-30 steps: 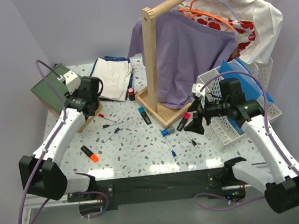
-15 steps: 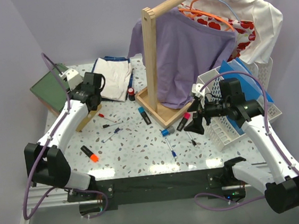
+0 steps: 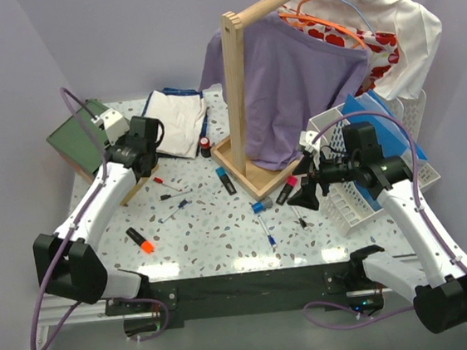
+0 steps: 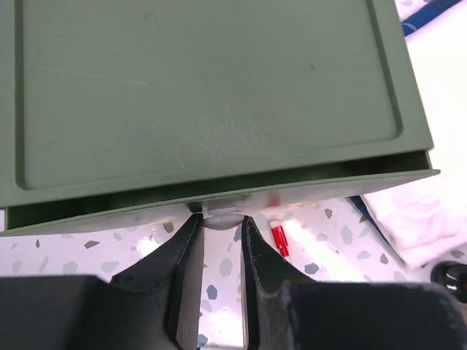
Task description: Organize the desk
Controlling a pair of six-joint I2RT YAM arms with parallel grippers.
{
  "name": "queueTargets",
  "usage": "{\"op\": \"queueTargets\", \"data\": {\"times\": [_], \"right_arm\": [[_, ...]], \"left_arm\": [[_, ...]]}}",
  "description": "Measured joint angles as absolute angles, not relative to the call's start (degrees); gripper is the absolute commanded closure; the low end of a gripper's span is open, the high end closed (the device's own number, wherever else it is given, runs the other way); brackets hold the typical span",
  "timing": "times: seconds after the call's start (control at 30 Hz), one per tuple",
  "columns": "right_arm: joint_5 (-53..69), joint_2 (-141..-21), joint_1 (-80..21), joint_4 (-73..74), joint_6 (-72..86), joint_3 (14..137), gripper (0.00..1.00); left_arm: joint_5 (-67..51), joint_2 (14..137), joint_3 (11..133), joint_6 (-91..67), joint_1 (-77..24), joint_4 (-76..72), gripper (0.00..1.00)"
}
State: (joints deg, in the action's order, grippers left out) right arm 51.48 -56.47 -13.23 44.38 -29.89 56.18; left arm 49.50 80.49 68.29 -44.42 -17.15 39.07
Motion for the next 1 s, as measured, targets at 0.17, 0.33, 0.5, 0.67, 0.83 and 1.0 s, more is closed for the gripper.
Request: {"op": "queueTargets", "data": {"times": [0.17, 0.33, 0.5, 0.67, 0.83, 1.0], "right_arm": [[51.5, -56.4, -13.3, 44.4, -29.9, 56.2, 0.01], [51.5, -55.8, -13.5, 44.6, -30.0, 56.2, 0.01], [51.5, -55.7, -13.6, 44.6, -30.0, 56.2, 0.01], [51.5, -55.7, -13.8, 44.6, -30.1, 56.2, 0.01], [51.5, -55.7, -13.9, 44.6, -30.1, 56.2, 0.01], [51.5, -55.7, -13.9, 44.7, -30.1, 56.2, 0.01]], "left_arm": [[48.7, 77.5, 67.2, -46.1, -19.8, 40.7, 1.0], [47.7, 76.2, 66.2, -49.2, -24.2, 42.2, 1.0], [47.2, 75.7, 65.6, -52.9, -28.8, 44.6, 1.0], [47.1, 75.1, 64.9, -56.5, -31.7, 46.4, 1.0], [47.1, 74.3, 64.7, -59.4, -34.3, 48.4, 0.92], [46.5, 74.0, 64.7, -60.5, -35.4, 49.2, 0.67]]}}
